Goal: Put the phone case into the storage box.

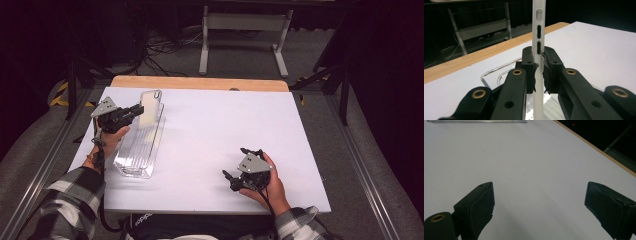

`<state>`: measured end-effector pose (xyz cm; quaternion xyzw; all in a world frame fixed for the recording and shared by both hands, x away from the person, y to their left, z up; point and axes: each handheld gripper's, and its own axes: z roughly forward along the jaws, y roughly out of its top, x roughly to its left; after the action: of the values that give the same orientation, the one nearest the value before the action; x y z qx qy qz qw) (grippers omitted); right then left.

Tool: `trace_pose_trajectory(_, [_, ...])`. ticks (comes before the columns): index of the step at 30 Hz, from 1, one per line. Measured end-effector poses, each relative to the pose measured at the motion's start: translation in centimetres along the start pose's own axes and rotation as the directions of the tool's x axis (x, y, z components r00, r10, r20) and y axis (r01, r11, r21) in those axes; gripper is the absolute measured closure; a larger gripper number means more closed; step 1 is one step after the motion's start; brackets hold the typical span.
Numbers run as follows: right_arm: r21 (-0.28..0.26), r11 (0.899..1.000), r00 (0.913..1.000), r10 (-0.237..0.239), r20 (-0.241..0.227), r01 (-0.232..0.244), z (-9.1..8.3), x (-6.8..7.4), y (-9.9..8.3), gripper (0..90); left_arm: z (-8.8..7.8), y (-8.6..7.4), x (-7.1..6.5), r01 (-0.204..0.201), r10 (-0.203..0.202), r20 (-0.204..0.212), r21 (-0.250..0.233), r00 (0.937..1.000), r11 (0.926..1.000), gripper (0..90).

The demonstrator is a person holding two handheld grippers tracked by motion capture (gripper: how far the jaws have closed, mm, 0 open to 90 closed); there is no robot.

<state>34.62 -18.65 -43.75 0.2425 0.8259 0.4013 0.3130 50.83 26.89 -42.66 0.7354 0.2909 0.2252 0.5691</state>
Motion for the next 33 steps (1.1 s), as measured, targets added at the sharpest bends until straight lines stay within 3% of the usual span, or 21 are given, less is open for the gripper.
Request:
trace_pose_trajectory(12, [0.003, 1.000, 0.9998, -0.017, 0.003, 0.017, 0.1, 0.2, 0.1, 10.1, 1.1, -0.6, 0.3, -0.008, 0.008, -0.005, -0.003, 1.0000, 1.0000, 81.0])
trace_pose_trajectory(19, [0.011, 1.000, 0.9998, -0.022, -0.001, 0.022, 0.1, 0.3, 0.1, 10.2, 1.1, -0.7, 0.5, -0.006, 0.006, -0.062, 0.003, 0.9981, 1.0000, 80.8])
trace_pose_trajectory(23, [0.016, 0.999, 0.9996, -0.028, -0.003, 0.028, 0.2, 0.4, 0.1, 10.2, 1.2, -0.7, 0.5, -0.020, 0.022, -0.111, 0.019, 0.9935, 0.9996, 81.1])
trace_pose_trajectory(28, [0.018, 0.999, 0.9992, -0.040, -0.003, 0.040, 0.1, 0.5, 0.2, 10.4, 1.2, -0.6, 0.3, -0.038, 0.042, -0.132, 0.037, 0.9904, 0.9986, 81.1])
trace_pose_trajectory(31, [0.019, 0.999, 0.9990, -0.046, -0.004, 0.046, 0.1, 0.6, 0.2, 10.7, 1.2, -0.6, 0.3, -0.056, 0.072, -0.186, 0.089, 0.9799, 0.9945, 80.3])
trace_pose_trajectory(33, [0.022, 0.999, 0.9988, -0.049, -0.005, 0.050, 0.1, 0.6, 0.2, 10.9, 1.3, -0.9, 0.5, -0.050, 0.073, -0.198, 0.117, 0.9775, 0.9918, 79.5])
